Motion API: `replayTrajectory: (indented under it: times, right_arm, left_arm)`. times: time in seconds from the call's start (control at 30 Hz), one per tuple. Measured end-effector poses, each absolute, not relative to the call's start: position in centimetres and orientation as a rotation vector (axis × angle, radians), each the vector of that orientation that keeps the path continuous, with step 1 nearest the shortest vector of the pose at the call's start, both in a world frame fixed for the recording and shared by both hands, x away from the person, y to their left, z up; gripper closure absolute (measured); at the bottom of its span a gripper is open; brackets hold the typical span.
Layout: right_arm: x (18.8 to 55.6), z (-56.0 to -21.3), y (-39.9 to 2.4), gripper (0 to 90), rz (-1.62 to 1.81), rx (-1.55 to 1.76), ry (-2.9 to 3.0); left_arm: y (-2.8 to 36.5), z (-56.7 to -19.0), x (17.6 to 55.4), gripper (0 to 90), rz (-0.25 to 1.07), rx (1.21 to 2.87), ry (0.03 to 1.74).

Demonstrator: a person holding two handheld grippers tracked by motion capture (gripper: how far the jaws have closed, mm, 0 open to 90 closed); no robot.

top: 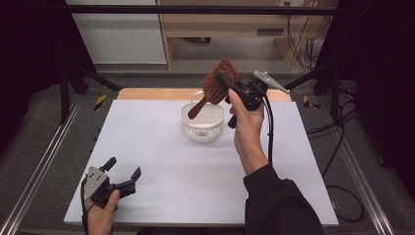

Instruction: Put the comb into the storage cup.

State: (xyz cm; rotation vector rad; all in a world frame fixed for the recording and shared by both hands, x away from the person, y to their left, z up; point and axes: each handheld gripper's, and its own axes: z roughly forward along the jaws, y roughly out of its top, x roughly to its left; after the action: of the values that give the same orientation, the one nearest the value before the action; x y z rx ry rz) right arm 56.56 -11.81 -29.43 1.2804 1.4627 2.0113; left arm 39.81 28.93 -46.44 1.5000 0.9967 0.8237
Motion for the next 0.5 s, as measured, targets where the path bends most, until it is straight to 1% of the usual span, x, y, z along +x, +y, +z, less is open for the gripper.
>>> replayTrajectory:
  times: [0.3, 0.5]
  right_arm:
    - [57.04, -29.42, -12.29, 51.8, 2.011, 1.306, 1.413]
    - [57.55, -30.1, -12.14, 51.7, 1.95, 1.314, 1.426]
  left_arm:
    - [29.35, -46.57, 39.82, 3.0, 0.833, 1.48, 0.982]
    - [29.57, -46.55, 39.84, 2.9, 0.835, 1.469, 0.99]
